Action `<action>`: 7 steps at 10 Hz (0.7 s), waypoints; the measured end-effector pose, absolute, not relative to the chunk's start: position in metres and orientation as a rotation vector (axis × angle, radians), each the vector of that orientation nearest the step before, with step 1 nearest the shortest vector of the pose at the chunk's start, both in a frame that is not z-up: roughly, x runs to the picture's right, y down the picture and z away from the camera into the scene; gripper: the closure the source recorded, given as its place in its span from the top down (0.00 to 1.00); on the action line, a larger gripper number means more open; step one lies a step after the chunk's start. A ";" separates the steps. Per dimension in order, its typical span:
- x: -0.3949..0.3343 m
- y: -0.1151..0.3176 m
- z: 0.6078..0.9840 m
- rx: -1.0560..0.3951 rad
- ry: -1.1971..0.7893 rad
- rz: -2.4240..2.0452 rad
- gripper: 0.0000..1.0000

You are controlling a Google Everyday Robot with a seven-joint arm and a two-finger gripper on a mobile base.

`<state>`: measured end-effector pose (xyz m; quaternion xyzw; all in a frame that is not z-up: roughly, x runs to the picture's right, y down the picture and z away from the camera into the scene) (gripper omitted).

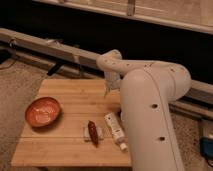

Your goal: Place the eraser in the ceramic cup

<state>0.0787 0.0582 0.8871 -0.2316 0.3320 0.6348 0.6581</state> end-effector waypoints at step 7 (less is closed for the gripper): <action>0.136 0.093 0.906 -0.586 0.849 1.661 0.80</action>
